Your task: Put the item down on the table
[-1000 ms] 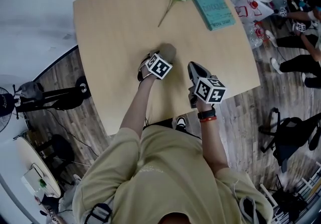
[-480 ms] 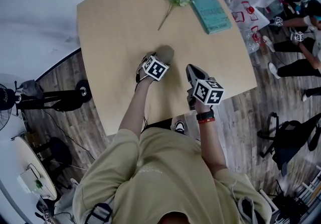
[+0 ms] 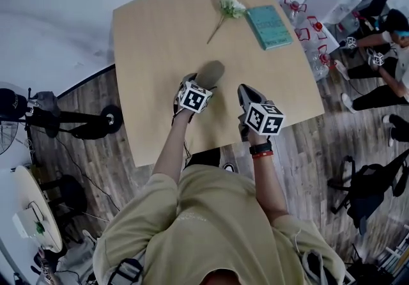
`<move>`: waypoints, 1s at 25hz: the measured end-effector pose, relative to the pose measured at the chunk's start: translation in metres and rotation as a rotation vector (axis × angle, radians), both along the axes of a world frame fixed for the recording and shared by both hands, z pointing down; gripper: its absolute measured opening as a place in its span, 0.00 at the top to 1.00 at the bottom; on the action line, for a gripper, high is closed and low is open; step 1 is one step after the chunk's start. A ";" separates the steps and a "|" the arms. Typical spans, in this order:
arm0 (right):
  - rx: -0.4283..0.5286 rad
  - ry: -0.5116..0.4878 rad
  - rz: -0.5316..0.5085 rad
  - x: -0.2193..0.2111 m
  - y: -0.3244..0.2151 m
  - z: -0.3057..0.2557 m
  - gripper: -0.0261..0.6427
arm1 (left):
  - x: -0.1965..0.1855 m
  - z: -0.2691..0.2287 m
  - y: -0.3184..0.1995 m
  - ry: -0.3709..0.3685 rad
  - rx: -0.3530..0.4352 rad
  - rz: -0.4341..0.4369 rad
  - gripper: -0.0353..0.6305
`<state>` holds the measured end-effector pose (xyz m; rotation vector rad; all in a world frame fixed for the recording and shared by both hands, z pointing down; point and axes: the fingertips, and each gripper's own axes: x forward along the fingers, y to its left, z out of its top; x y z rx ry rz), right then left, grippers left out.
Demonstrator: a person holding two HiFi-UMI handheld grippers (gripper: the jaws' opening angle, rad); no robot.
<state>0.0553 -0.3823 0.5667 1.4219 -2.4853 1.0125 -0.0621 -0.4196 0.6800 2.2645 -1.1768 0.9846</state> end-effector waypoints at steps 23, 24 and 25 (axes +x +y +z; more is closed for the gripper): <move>0.218 0.059 -0.055 0.003 0.156 -0.074 0.93 | -0.006 -0.185 0.210 0.270 0.467 -0.246 0.38; 0.227 0.060 -0.058 0.002 0.161 -0.076 0.93 | -0.005 -0.190 0.217 0.273 0.482 -0.246 0.38; 0.236 0.062 -0.061 0.001 0.166 -0.078 0.93 | -0.005 -0.195 0.223 0.276 0.495 -0.246 0.38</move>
